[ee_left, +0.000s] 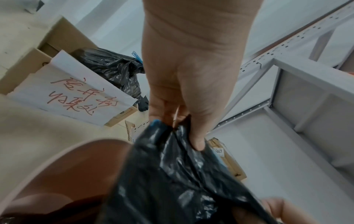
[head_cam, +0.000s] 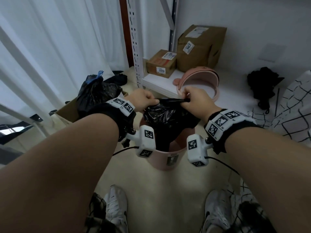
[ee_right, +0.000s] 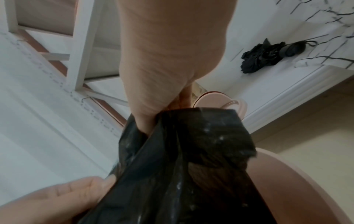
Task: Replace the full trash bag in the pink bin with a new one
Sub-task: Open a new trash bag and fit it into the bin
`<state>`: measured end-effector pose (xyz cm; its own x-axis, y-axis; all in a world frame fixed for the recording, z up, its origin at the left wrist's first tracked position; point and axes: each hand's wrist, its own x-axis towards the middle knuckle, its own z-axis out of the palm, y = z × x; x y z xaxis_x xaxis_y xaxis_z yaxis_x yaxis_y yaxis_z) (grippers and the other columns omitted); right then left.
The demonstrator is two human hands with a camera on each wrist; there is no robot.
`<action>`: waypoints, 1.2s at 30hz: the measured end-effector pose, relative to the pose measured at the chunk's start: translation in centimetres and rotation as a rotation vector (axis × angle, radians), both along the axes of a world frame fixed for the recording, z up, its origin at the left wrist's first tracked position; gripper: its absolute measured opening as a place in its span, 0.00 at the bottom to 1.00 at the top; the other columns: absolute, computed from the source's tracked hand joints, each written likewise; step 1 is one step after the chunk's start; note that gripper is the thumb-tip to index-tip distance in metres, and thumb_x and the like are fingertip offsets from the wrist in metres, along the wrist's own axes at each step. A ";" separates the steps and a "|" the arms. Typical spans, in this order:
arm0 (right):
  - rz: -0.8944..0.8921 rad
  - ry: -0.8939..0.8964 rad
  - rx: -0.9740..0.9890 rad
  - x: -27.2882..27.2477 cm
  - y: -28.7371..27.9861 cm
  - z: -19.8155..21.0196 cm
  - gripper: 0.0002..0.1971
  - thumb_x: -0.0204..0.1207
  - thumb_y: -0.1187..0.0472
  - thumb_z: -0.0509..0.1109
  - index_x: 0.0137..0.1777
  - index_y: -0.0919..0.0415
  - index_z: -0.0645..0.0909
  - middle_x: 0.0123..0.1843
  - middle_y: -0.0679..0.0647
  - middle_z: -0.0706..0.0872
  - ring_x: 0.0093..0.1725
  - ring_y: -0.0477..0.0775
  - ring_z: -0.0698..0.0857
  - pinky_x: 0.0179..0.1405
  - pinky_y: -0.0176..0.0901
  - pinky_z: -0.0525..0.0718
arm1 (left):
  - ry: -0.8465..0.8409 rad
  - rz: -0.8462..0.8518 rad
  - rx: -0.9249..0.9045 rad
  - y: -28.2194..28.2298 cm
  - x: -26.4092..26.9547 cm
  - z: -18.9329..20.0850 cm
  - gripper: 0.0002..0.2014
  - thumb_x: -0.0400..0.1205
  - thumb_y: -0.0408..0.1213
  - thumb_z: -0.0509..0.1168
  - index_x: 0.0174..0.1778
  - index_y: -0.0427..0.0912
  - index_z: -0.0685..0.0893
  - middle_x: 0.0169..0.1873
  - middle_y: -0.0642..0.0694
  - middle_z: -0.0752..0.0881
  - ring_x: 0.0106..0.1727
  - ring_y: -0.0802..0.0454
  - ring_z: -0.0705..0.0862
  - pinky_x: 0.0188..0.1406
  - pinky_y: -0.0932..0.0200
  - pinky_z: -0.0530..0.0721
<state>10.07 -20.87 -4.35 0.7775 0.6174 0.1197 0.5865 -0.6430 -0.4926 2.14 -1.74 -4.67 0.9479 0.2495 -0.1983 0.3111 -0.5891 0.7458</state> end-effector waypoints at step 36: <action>-0.121 0.146 0.020 2.2 -1.3 -1.6 0.17 0.69 0.79 0.57 0.29 0.58 0.72 0.35 0.57 0.78 0.45 0.57 0.77 0.45 0.40 0.69 | -0.286 -0.023 0.519 0.9 0.4 0.1 0.07 0.78 0.26 0.56 0.46 0.40 0.66 0.39 0.39 0.76 0.38 0.39 0.79 0.38 0.51 0.74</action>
